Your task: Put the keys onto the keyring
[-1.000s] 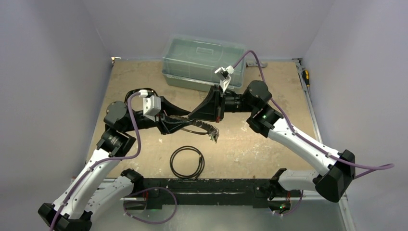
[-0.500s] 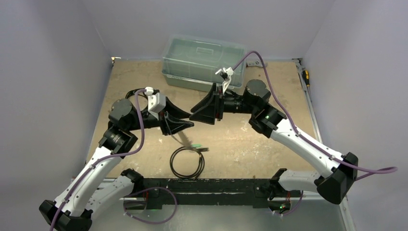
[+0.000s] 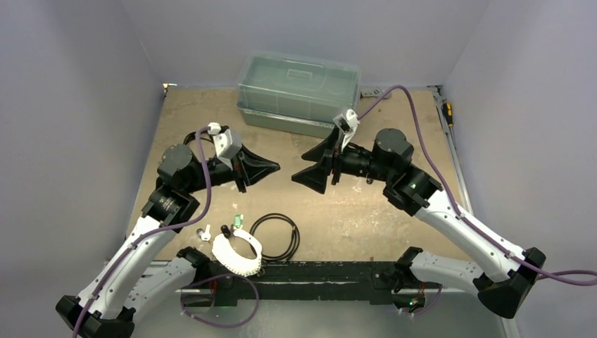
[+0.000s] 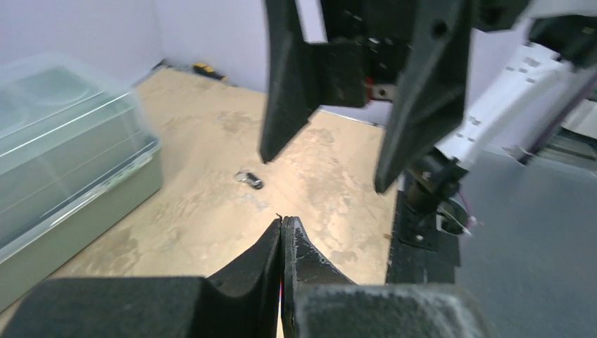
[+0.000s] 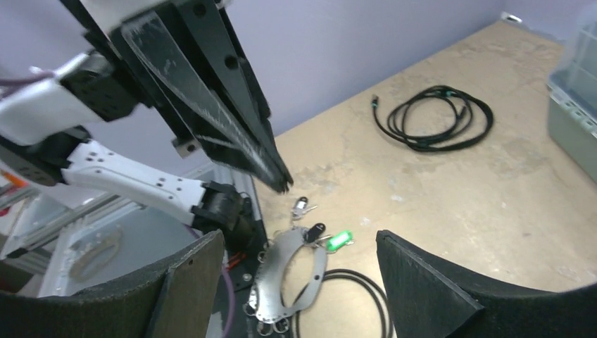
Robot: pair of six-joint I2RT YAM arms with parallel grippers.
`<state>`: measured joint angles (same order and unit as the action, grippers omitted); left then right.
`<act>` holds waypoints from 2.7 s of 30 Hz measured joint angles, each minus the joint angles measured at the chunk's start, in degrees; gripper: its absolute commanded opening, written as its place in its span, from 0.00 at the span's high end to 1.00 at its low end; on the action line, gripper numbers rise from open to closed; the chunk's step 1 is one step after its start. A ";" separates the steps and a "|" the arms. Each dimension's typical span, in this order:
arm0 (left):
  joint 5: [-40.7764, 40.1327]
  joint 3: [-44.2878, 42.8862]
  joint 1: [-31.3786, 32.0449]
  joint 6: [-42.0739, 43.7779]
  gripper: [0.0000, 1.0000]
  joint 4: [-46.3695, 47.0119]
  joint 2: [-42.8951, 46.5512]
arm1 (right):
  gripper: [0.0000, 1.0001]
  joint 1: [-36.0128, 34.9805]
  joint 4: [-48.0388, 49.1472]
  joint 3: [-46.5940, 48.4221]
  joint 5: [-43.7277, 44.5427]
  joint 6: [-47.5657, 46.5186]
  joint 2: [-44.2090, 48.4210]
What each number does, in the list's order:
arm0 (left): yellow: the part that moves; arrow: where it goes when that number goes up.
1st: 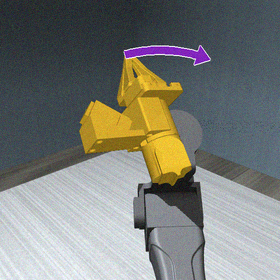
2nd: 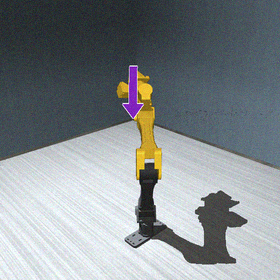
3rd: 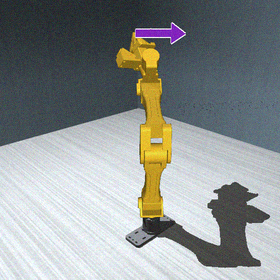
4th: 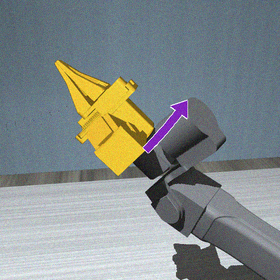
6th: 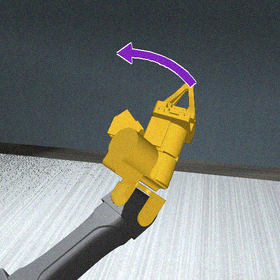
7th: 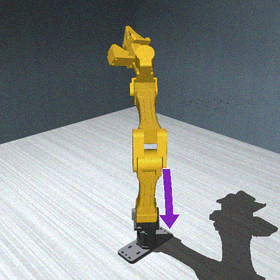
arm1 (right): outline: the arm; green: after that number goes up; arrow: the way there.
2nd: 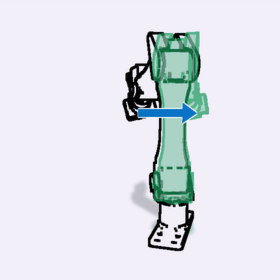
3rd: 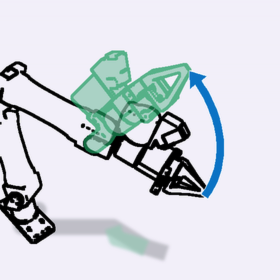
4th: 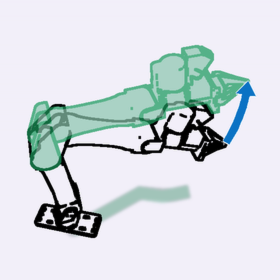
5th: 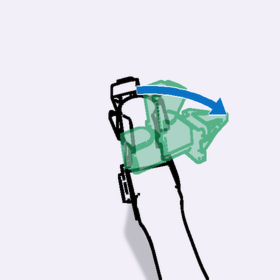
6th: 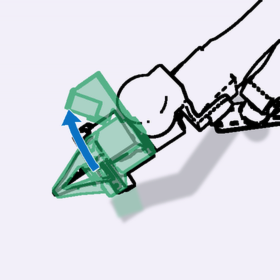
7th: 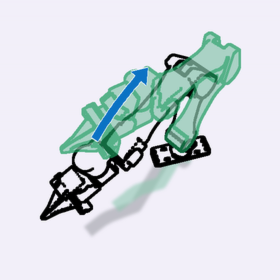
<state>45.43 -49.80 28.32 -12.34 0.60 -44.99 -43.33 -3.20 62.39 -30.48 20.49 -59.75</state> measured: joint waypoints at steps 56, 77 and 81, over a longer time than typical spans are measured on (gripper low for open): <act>-81.24 -1.84 -0.04 1.49 0.27 -18.40 9.81 | 1.00 -34.80 -14.43 15.13 37.29 -1.86 -54.77; -80.30 -1.81 -0.04 1.49 0.27 -18.38 9.55 | 1.00 -17.77 -17.22 12.35 45.53 -9.84 -43.58; -79.62 -1.77 -0.04 1.49 0.28 -18.40 9.11 | 1.00 -11.76 -16.15 9.60 46.07 -11.37 -43.82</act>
<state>-34.20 -51.57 28.27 -10.85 -17.80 -35.88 -55.09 -19.35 71.99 15.59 9.13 -103.57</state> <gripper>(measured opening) 0.727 0.075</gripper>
